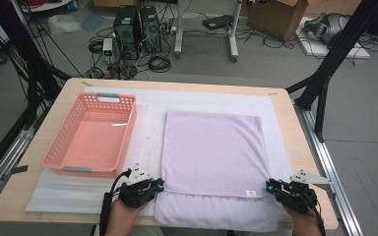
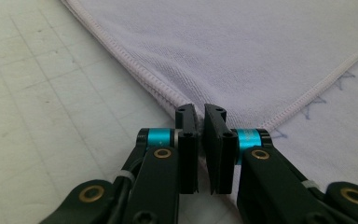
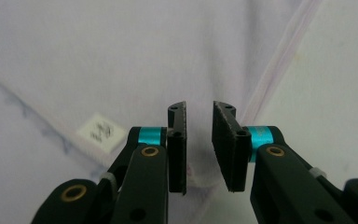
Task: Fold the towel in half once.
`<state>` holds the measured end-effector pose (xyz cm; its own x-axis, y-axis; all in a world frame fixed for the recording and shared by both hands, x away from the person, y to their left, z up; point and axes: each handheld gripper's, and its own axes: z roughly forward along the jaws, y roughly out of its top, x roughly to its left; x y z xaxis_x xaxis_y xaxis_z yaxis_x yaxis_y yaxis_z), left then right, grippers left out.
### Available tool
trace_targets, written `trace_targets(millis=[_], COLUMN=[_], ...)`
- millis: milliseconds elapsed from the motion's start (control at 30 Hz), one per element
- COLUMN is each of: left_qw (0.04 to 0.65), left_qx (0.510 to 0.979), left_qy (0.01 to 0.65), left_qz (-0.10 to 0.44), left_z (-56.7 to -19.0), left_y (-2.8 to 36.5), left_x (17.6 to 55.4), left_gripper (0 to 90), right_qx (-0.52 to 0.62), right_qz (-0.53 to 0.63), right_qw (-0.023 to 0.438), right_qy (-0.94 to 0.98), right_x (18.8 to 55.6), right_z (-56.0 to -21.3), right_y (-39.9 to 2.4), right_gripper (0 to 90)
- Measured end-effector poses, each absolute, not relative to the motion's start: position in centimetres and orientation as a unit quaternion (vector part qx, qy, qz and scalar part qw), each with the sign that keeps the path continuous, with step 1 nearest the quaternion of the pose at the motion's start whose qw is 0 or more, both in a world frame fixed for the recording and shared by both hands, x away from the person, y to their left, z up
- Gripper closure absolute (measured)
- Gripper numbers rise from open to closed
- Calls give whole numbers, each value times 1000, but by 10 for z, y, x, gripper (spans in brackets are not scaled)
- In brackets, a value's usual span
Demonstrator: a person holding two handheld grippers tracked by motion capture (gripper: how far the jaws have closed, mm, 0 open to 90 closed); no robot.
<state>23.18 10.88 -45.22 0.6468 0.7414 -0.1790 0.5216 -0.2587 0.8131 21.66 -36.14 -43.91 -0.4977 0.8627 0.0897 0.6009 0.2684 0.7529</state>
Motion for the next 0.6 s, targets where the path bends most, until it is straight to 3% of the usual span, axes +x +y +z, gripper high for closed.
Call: trace_targets(millis=[367, 467, 600], left_qw=[467, 463, 475], left_qx=[784, 788, 779], left_qy=[390, 386, 389], left_qz=[122, 124, 127], left_z=[-449, -450, -447], left_y=[109, 107, 109], left_x=[230, 229, 227], left_gripper=[856, 871, 875], right_qx=[485, 476, 471], right_qz=[360, 355, 348], right_qw=[165, 171, 178], right_qy=[780, 786, 791], right_x=[194, 194, 193], right_z=[-444, -444, -443], right_y=[-368, -367, -365], right_gripper=[672, 772, 824])
